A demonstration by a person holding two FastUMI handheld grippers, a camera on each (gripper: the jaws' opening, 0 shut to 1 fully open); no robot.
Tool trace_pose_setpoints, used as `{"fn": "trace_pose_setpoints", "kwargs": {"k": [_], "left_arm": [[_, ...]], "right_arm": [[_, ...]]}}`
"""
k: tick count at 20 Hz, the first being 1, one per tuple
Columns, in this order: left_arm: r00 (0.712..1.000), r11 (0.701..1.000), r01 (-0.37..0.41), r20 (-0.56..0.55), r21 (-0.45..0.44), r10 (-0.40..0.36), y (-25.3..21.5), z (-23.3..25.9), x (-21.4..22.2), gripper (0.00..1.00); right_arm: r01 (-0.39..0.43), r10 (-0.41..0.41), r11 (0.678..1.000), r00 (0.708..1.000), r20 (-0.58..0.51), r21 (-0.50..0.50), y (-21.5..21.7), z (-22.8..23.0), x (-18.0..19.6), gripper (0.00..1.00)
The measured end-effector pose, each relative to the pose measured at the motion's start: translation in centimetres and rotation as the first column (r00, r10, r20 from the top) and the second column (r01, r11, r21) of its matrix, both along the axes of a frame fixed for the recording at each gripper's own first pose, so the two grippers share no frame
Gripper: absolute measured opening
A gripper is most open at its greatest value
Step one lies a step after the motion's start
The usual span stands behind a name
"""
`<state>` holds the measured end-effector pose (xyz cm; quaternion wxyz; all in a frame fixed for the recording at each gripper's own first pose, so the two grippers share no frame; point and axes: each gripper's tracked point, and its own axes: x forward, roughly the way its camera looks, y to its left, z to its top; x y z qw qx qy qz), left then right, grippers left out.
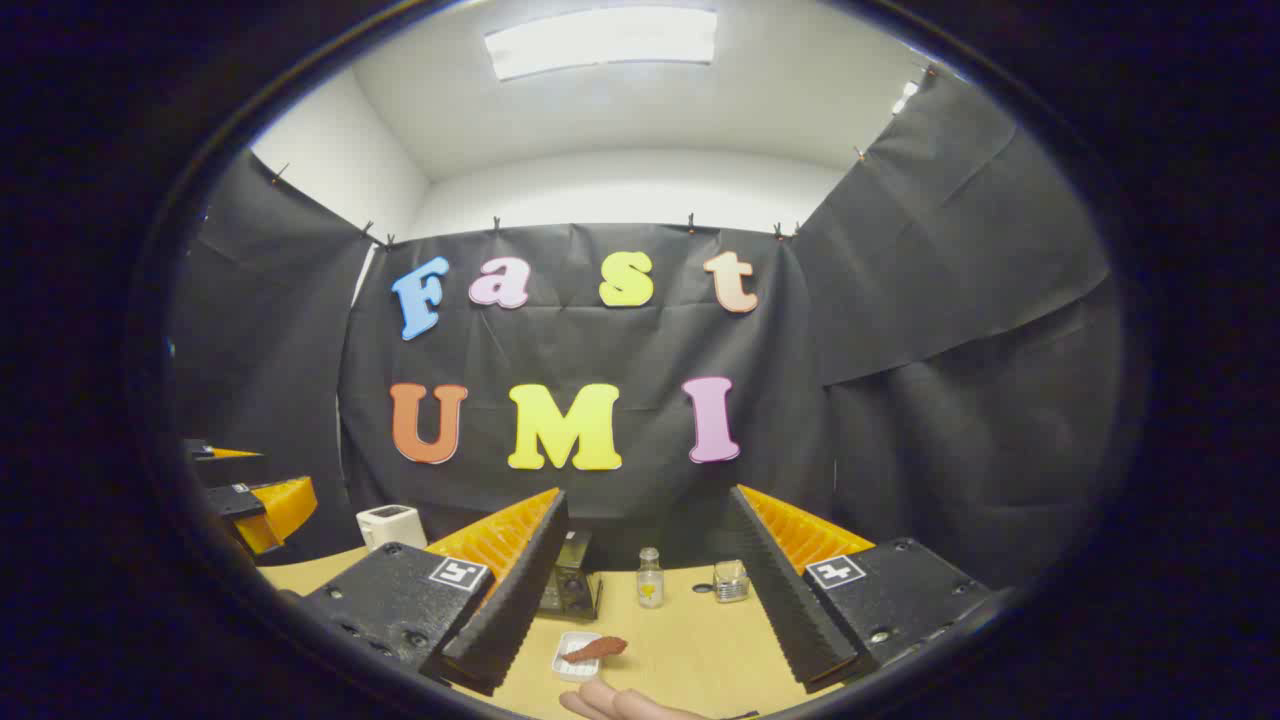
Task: Open the electric oven with the left hand, put the food in, and close the electric oven.
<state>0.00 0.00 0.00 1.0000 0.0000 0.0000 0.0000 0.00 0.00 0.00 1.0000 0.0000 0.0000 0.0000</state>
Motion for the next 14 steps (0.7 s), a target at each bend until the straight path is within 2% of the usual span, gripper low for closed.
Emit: {"fn": "trace_pose_setpoints", "kwargs": {"k": [1,2,3,4,5,6,10,14], "left_arm": [[1.000,1.000,0.006,-0.005,-0.001,-0.006,-0.4,-0.1,0.0,0.96],[1.000,1.000,0.008,-0.010,-0.002,-0.008,-0.5,-0.2,0.0,0.96],[1.000,1.000,0.008,-0.013,-0.004,-0.008,-0.4,-0.3,0.1,0.96],[1.000,1.000,0.009,-0.020,-0.008,-0.009,-0.6,-0.7,0.3,0.96],[1.000,1.000,0.016,-0.027,-0.012,-0.016,-0.8,-1.0,0.5,0.96],[0.999,1.000,0.017,-0.030,-0.008,-0.017,-0.9,-1.3,0.6,0.96],[0.999,1.000,-0.012,-0.039,0.015,0.012,-0.3,-3.1,1.9,0.96],[0.999,1.000,-0.015,-0.031,-0.004,0.015,-0.5,-4.5,5.9,0.96]], "right_arm": [[-0.002,0.001,1.000,1.000,-0.004,-0.007,0.0,-0.1,0.0,1.00],[-0.002,0.002,1.000,1.000,-0.004,-0.013,0.0,-0.1,0.1,0.96],[-0.004,0.004,1.000,1.000,-0.003,-0.018,-0.1,-0.1,0.1,0.96],[-0.006,0.006,1.000,1.000,-0.005,-0.025,0.0,-0.1,0.3,1.00],[-0.012,0.012,1.000,1.000,-0.002,-0.028,0.2,-0.3,0.4,0.96],[-0.020,0.021,0.999,1.000,0.007,-0.026,0.4,-0.2,0.4,1.00],[-0.013,0.014,0.999,0.999,0.036,-0.042,-0.1,-1.2,1.6,1.00],[-0.002,0.004,0.999,0.999,0.048,-0.046,-0.9,-3.1,4.0,1.00]]}}
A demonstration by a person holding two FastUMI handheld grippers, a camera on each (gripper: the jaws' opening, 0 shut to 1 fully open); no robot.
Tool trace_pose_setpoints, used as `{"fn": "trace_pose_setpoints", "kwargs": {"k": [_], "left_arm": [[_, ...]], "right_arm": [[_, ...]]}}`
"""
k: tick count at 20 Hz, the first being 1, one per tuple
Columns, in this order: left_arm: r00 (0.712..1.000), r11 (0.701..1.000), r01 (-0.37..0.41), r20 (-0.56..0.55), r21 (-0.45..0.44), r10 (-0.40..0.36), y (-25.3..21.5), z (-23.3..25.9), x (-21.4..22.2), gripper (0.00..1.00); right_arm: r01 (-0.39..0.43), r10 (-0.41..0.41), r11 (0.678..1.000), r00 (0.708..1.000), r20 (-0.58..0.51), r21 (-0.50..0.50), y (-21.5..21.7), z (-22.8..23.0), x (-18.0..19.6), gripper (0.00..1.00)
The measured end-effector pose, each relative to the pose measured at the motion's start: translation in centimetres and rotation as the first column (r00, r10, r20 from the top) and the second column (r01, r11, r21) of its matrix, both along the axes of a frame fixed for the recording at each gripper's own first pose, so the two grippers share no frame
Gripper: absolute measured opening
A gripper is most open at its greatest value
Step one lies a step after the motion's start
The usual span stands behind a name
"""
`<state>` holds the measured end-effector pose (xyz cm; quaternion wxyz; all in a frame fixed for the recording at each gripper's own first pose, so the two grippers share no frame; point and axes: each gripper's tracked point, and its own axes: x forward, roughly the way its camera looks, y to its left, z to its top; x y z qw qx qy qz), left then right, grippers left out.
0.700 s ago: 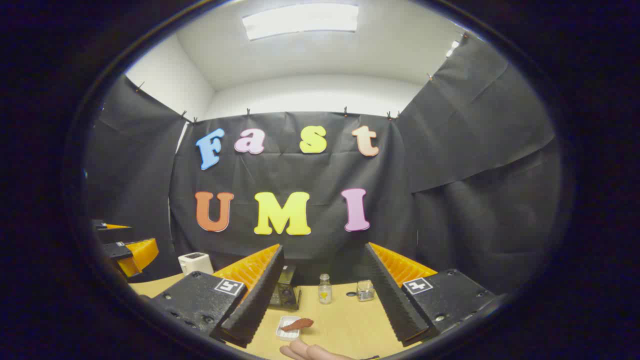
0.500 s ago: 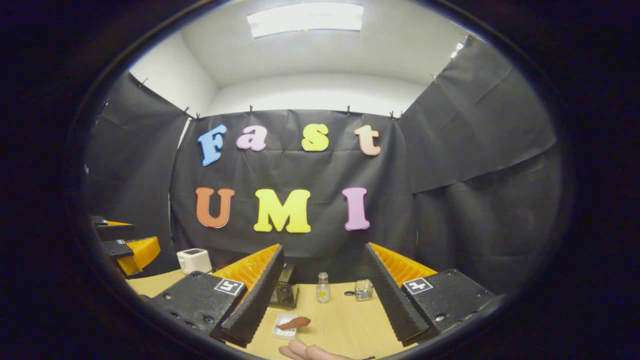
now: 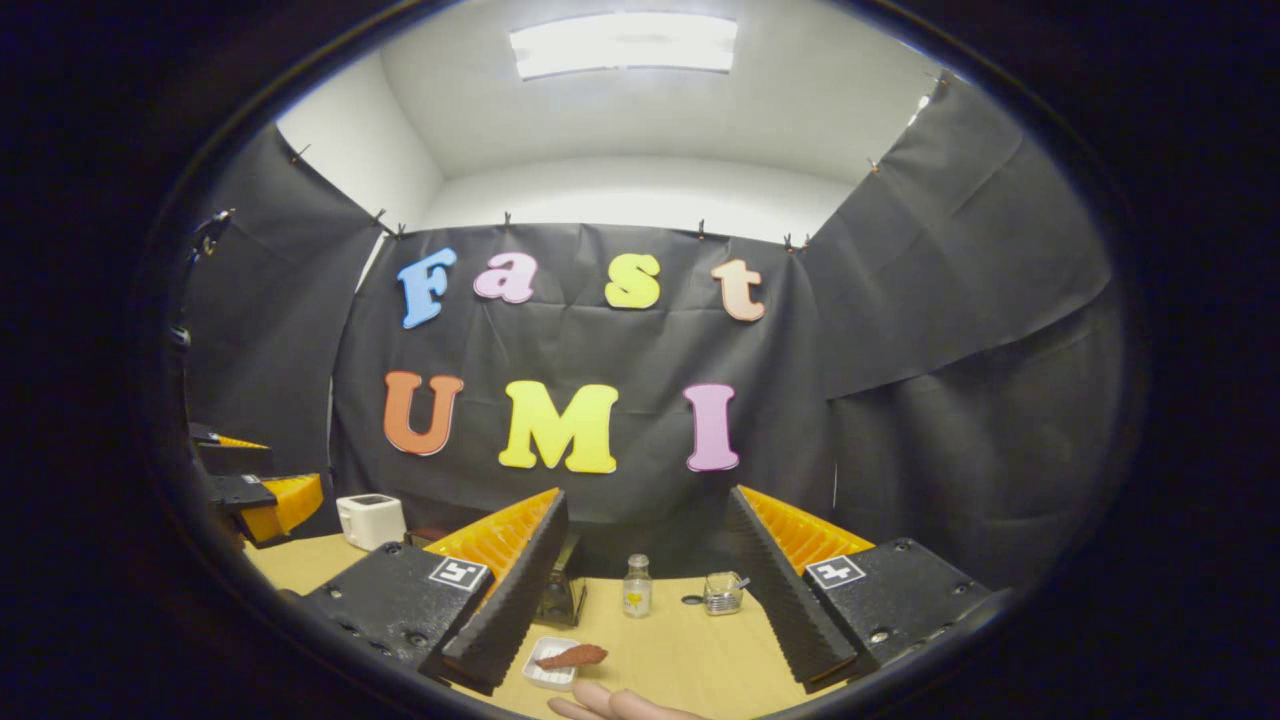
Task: Open the electric oven with the left hand, put the food in, and close the electric oven.
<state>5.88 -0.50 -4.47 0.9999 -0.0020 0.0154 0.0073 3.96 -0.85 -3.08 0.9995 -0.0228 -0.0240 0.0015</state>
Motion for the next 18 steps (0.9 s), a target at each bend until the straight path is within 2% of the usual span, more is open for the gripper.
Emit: {"fn": "trace_pose_setpoints", "kwargs": {"k": [3,4,5,6,7,9,11,13,14,16,18], "left_arm": [[1.000,1.000,0.012,-0.021,-0.005,-0.012,-0.6,-1.6,4.7,0.96],[1.000,1.000,0.021,-0.020,-0.017,-0.021,-0.9,-2.1,6.7,0.96],[0.999,0.998,0.046,-0.019,-0.045,-0.047,-1.7,-2.6,8.8,0.96],[0.996,0.995,0.070,-0.042,-0.076,-0.073,-2.6,-3.7,10.8,0.96],[0.993,0.991,0.087,-0.066,-0.101,-0.094,-3.3,-4.7,12.5,0.96],[0.987,0.987,0.114,-0.100,-0.117,-0.126,-4.2,-6.2,15.9,0.96],[0.984,0.989,0.104,-0.136,-0.106,-0.118,-4.2,-8.1,19.0,0.96],[0.975,0.991,0.090,-0.193,-0.101,-0.108,-4.3,-10.6,21.6,0.96],[0.969,0.991,0.090,-0.220,-0.098,-0.110,-4.4,-11.9,22.9,0.96],[0.958,0.992,0.082,-0.265,-0.100,-0.106,-4.1,-14.2,24.8,0.96],[0.939,0.990,0.076,-0.326,-0.115,-0.110,-4.1,-16.8,26.5,0.96]], "right_arm": [[-0.005,0.005,1.000,1.000,-0.016,0.021,-0.8,-1.1,2.3,1.00],[-0.002,0.002,1.000,1.000,-0.024,0.018,-1.2,-1.5,2.9,0.96],[-0.005,0.005,1.000,1.000,-0.020,0.018,-1.4,-1.7,3.5,0.96],[-0.007,0.007,1.000,1.000,-0.015,0.018,-1.6,-1.6,4.1,1.00],[0.000,0.001,1.000,1.000,-0.016,0.012,-2.1,-1.9,4.7,0.96],[0.006,-0.006,1.000,1.000,-0.018,-0.003,-2.7,-2.0,5.9,1.00],[0.009,-0.010,1.000,1.000,-0.021,-0.003,-3.3,-2.0,6.9,0.96],[0.023,-0.023,1.000,0.999,-0.025,-0.006,-4.2,-2.1,7.7,1.00],[0.027,-0.027,1.000,0.999,-0.025,-0.008,-4.6,-2.2,8.0,0.96],[0.033,-0.033,0.999,0.999,-0.031,-0.010,-5.2,-2.6,8.6,1.00],[0.035,-0.036,0.999,0.999,-0.039,-0.013,-5.7,-3.0,8.9,0.96]]}}
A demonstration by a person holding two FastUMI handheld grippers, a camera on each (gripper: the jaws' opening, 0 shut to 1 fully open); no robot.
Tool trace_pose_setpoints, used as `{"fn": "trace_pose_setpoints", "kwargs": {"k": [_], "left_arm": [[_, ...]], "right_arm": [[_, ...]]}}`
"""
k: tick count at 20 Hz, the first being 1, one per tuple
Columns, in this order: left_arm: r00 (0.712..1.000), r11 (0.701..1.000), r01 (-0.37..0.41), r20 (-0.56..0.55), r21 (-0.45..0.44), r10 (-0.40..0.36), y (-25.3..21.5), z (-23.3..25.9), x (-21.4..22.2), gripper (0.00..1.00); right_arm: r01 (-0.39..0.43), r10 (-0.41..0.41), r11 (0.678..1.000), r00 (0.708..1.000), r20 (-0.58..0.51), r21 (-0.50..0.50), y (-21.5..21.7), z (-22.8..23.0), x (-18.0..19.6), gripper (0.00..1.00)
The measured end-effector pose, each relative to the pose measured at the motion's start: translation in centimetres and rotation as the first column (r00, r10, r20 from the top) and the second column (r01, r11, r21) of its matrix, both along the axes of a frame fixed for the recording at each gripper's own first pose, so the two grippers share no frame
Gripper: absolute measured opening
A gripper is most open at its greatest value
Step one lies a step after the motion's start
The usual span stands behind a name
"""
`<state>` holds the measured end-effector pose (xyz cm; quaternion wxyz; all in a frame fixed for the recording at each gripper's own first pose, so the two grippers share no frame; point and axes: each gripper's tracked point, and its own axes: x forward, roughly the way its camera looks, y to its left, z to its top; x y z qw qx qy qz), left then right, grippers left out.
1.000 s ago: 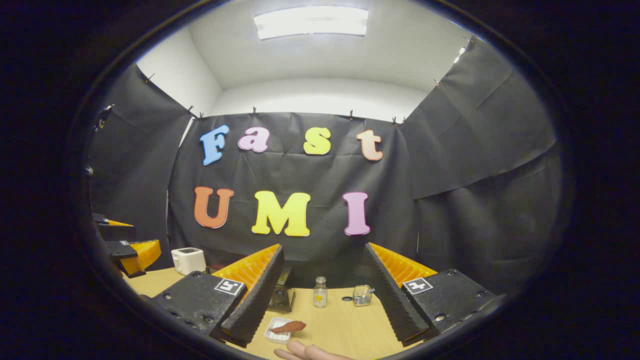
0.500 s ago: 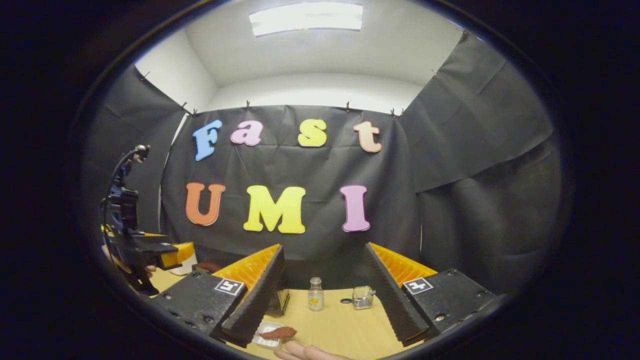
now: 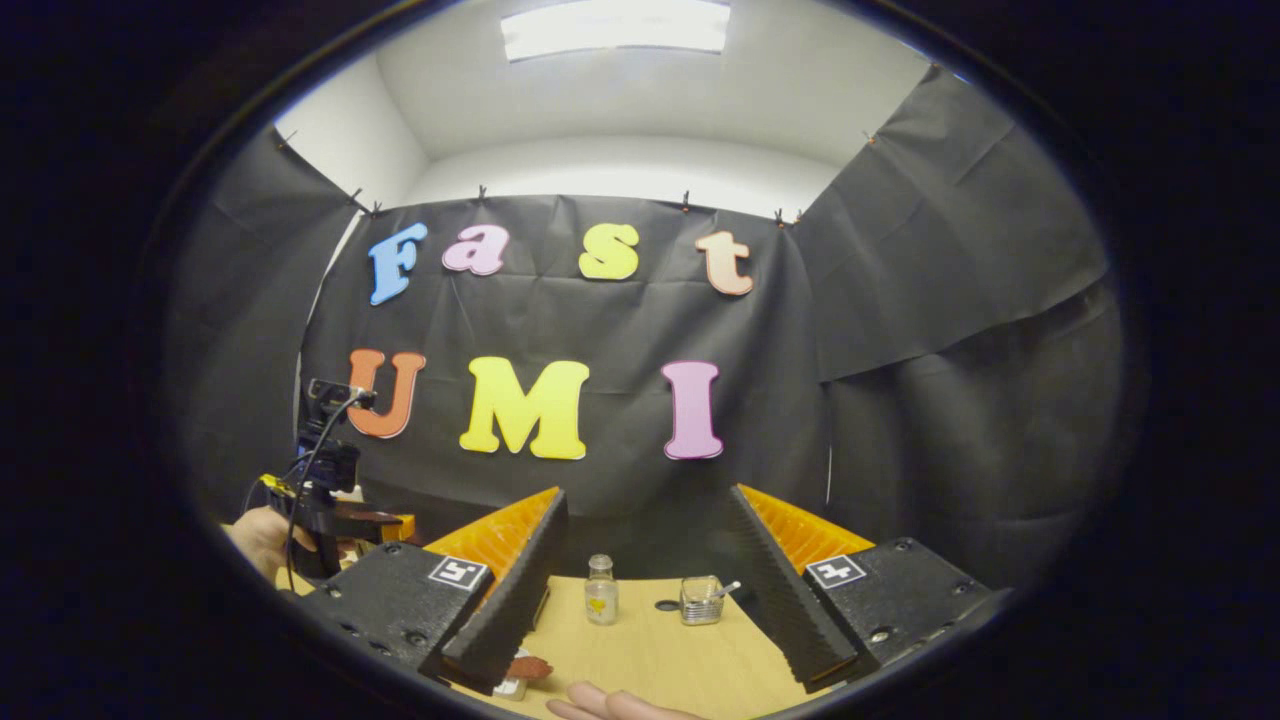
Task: Open the electric oven with the left hand, put the food in, and close the electric oven.
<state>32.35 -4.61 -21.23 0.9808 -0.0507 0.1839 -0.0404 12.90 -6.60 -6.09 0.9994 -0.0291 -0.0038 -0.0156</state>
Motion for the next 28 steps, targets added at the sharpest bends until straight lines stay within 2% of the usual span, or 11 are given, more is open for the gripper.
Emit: {"fn": "trace_pose_setpoints", "kwargs": {"k": [4,5,6,7,9,10,11,12,15,16,28], "left_arm": [[0.995,1.000,0.013,-0.103,0.005,-0.013,-0.1,-4.2,2.4,0.96],[0.988,0.999,0.020,-0.153,0.025,-0.016,0.0,-5.8,2.4,0.96],[0.994,0.998,0.013,-0.106,0.058,-0.007,0.2,-5.1,3.1,0.87],[0.994,0.998,0.014,-0.110,0.063,-0.006,0.3,-5.3,3.1,0.98],[0.993,0.999,0.001,-0.114,0.039,0.004,0.2,-5.3,2.8,0.88],[0.992,0.999,0.003,-0.127,0.040,0.002,0.3,-5.3,2.4,0.97],[0.993,0.999,0.003,-0.121,0.041,0.002,0.3,-5.2,2.4,0.89],[0.992,0.999,0.004,-0.128,0.041,0.002,0.3,-5.5,2.3,0.97],[0.993,0.999,0.009,-0.120,0.034,-0.005,0.2,-5.3,2.1,0.98],[0.993,0.999,0.014,-0.115,0.032,-0.010,0.3,-5.4,1.6,0.98],[0.989,0.997,0.073,-0.131,0.034,-0.068,0.7,-7.4,-6.9,0.97]], "right_arm": [[0.012,-0.012,1.000,1.000,-0.012,-0.003,-1.1,-0.5,0.5,1.00],[0.014,-0.014,1.000,1.000,-0.012,-0.004,-1.2,-0.6,0.5,0.96],[0.017,-0.017,1.000,1.000,-0.013,-0.007,-1.4,-0.6,0.6,0.96],[0.022,-0.022,1.000,1.000,-0.014,-0.009,-1.6,-0.8,0.6,1.00],[0.028,-0.028,1.000,0.999,-0.019,-0.005,-2.0,-1.2,0.7,0.96],[0.029,-0.029,1.000,0.999,-0.025,-0.003,-2.1,-1.4,0.8,1.00],[0.027,-0.027,1.000,0.999,-0.030,0.002,-2.2,-1.5,0.7,1.00],[0.025,-0.024,1.000,0.999,-0.035,0.008,-2.1,-1.6,0.7,0.96],[0.014,-0.013,1.000,0.999,-0.044,0.015,-1.7,-1.9,0.6,0.96],[0.013,-0.012,1.000,0.999,-0.043,0.016,-1.7,-1.7,0.5,1.00],[-0.007,0.008,1.000,0.999,-0.053,0.029,-0.5,-2.7,0.1,0.96]]}}
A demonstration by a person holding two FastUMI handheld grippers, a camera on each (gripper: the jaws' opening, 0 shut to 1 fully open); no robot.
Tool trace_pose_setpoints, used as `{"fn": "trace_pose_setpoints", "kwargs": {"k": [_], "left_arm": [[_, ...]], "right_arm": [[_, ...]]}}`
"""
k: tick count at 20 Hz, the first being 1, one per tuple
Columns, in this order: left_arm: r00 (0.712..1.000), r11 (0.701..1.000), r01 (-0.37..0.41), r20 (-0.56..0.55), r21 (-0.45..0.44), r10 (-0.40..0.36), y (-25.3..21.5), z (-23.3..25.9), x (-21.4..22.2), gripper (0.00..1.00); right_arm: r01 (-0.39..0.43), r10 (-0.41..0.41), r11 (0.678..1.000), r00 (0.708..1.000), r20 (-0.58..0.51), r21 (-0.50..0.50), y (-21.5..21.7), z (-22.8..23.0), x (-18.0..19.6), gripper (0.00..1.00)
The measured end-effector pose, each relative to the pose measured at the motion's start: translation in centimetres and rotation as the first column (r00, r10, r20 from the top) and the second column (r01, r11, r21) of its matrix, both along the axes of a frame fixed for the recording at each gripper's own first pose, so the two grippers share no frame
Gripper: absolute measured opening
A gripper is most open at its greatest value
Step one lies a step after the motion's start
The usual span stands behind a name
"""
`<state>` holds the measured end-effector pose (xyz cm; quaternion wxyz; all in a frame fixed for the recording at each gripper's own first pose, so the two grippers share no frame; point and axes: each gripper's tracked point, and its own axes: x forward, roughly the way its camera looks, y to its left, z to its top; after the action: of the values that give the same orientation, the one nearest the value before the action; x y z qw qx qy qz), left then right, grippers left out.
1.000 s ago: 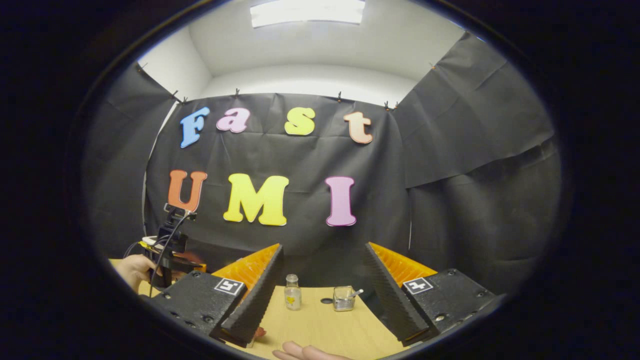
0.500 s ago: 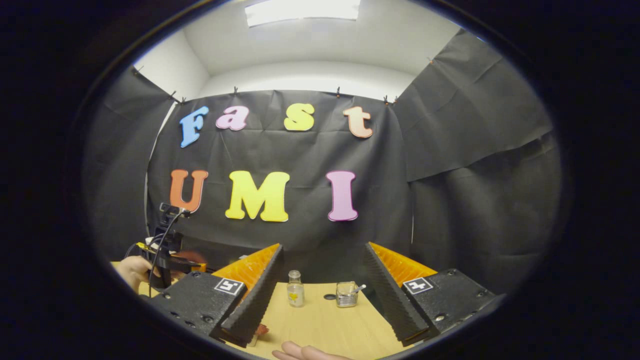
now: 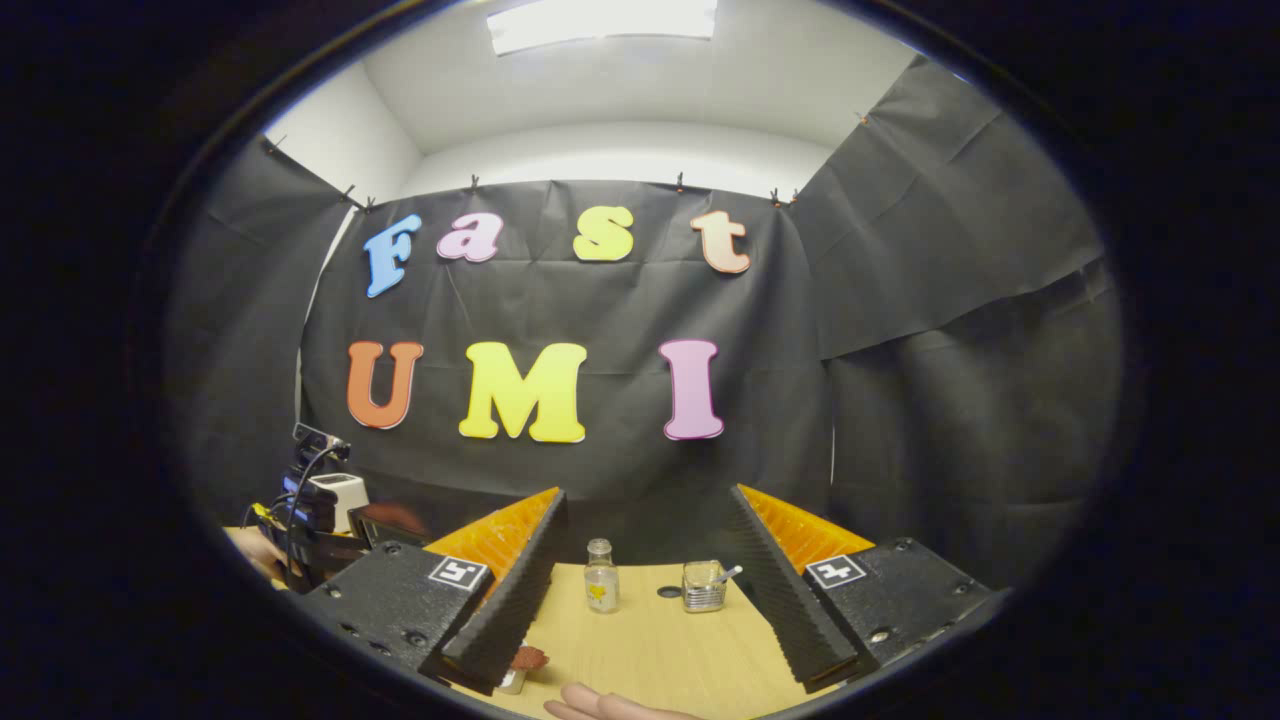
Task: Open the electric oven with the left hand, put the food in, and close the electric oven.
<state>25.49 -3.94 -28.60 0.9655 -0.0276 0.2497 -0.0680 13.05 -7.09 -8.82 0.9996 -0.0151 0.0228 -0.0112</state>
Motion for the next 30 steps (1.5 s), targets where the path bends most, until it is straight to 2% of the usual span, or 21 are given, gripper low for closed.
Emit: {"fn": "trace_pose_setpoints", "kwargs": {"k": [11,18,21,24,25,30], "left_arm": [[1.000,1.000,-0.004,-0.026,0.010,0.004,-0.4,-5.0,-6.2,0.97],[0.999,1.000,-0.006,-0.034,0.013,0.006,-0.9,-7.0,-7.5,0.96],[0.995,1.000,0.003,-0.100,0.019,-0.002,-1.4,-9.2,-8.6,0.96],[0.975,1.000,0.004,-0.222,0.010,-0.002,-1.7,-13.0,-10.3,0.96],[0.985,1.000,0.000,-0.174,0.008,0.001,-1.6,-12.4,-9.6,0.96],[0.989,1.000,-0.004,-0.149,0.002,0.004,-1.2,-11.6,-9.7,0.95]], "right_arm": [[-0.022,0.022,1.000,0.998,-0.057,0.004,1.4,-2.9,0.8,0.96],[-0.030,0.029,1.000,0.995,-0.099,-0.003,1.7,-4.6,1.6,1.00],[-0.031,0.030,1.000,0.993,-0.114,-0.004,1.6,-5.3,1.8,1.00],[-0.032,0.031,0.999,0.992,-0.121,-0.007,1.6,-5.5,1.8,1.00],[-0.033,0.031,0.999,0.992,-0.123,-0.009,1.5,-5.6,1.9,1.00],[-0.058,0.057,0.998,0.987,-0.152,-0.001,2.1,-6.2,2.0,1.00]]}}
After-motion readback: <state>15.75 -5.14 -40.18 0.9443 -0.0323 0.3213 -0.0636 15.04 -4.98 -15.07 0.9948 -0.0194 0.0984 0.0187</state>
